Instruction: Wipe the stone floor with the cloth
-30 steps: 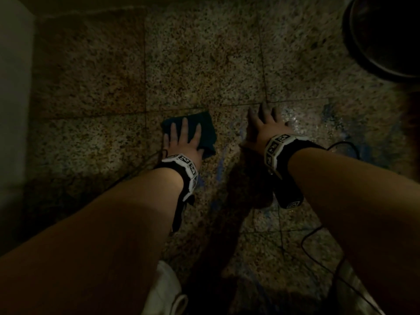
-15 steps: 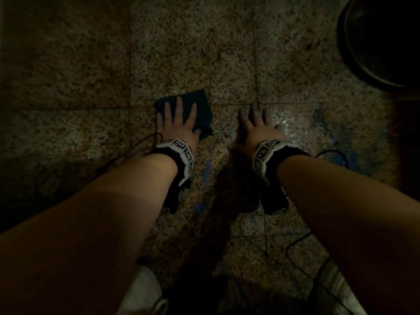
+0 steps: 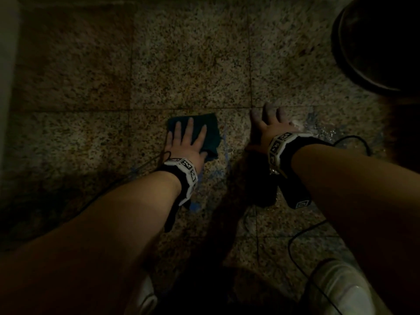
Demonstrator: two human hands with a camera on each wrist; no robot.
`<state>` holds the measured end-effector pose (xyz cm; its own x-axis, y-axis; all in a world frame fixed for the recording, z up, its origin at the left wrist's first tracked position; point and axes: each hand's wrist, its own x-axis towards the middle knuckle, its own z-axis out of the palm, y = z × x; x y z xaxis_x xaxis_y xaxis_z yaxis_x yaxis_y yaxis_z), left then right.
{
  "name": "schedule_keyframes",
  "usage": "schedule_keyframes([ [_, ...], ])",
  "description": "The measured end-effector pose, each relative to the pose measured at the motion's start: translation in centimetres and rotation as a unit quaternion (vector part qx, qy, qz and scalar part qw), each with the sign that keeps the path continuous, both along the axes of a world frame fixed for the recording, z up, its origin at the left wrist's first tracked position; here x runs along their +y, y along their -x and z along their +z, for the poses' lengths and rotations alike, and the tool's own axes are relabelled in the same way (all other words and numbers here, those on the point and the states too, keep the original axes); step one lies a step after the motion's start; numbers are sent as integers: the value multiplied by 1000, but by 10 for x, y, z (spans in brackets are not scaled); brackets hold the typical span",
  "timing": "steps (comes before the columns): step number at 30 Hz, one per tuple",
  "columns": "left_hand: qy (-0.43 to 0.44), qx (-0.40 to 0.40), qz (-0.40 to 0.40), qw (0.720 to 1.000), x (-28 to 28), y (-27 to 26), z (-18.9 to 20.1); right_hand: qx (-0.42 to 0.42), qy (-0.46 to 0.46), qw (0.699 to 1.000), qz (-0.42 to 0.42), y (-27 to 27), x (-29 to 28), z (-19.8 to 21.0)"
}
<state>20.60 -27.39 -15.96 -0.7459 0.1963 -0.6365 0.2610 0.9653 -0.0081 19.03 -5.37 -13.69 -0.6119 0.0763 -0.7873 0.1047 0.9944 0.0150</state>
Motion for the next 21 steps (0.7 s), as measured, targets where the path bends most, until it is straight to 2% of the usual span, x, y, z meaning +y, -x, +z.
schedule_keyframes([
  [8,-16,59,69,996,41,27,-6,-5,13,1000,-13,3,2,-11],
  [12,-15,67,62,996,43,27,-7,-2,23,1000,-10,1,3,-8],
  [16,-17,50,39,998,39,21,-3,0,28,1000,-6,1,3,-8],
  [21,0,-20,-13,1000,43,-12,6,16,20,1000,11,2,2,-7],
])
